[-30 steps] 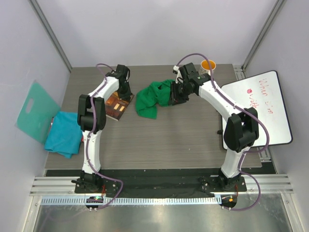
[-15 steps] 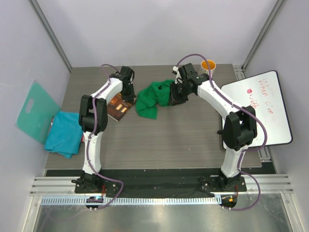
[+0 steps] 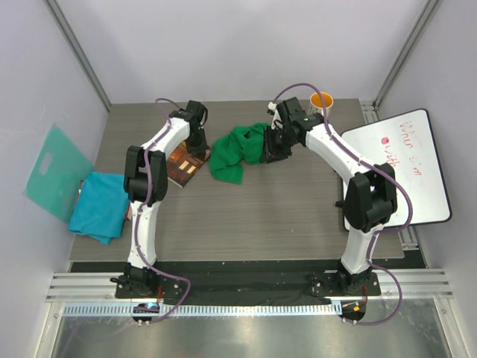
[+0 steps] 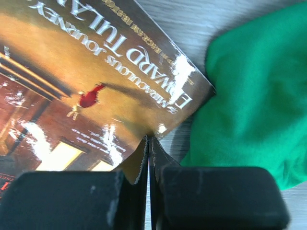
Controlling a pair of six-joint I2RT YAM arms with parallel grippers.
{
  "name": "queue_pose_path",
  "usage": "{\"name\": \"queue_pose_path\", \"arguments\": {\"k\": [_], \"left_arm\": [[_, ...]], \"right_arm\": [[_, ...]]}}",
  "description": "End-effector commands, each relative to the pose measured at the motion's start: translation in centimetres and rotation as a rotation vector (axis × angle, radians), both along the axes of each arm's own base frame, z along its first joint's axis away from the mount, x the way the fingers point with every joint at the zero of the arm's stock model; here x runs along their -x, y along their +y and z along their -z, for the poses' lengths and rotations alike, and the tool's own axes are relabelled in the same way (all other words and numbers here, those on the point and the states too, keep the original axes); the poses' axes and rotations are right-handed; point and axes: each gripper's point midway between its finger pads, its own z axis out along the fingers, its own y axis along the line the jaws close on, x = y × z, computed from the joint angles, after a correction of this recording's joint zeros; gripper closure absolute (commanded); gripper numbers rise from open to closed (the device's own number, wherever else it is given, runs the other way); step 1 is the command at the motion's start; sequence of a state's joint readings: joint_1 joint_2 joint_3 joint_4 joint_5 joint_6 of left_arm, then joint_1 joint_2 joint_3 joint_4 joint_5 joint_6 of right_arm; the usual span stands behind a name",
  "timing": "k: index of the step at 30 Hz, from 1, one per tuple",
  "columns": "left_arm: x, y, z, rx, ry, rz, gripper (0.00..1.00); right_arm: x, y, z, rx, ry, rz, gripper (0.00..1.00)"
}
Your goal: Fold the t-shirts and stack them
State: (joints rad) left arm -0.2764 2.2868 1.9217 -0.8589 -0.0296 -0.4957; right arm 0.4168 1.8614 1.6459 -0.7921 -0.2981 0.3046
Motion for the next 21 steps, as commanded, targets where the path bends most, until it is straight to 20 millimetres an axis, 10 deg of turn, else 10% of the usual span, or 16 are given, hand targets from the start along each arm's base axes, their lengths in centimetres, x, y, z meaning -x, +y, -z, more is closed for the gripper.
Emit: {"name": "queue_pose_path", "arguments": {"k": [1, 10, 21], "left_arm": [[2.4, 5.4, 4.4, -0.09, 0.184, -0.116, 1.0], [0.4, 8.7, 2.3, -0.123, 0.105, -0.154, 1.0], [0.0, 13.6, 4.6, -0.097, 0.213, -0.273, 1.0]], "right_arm": [[-0.7, -0.3, -2.5, -0.01, -0.06, -0.004, 0.67], [-0.7, -0.8, -2.4, -0.005, -0.058, -0.001, 0.67], [-0.6, -1.2, -2.8, 0.002, -0.061, 0.003, 0.67]]}}
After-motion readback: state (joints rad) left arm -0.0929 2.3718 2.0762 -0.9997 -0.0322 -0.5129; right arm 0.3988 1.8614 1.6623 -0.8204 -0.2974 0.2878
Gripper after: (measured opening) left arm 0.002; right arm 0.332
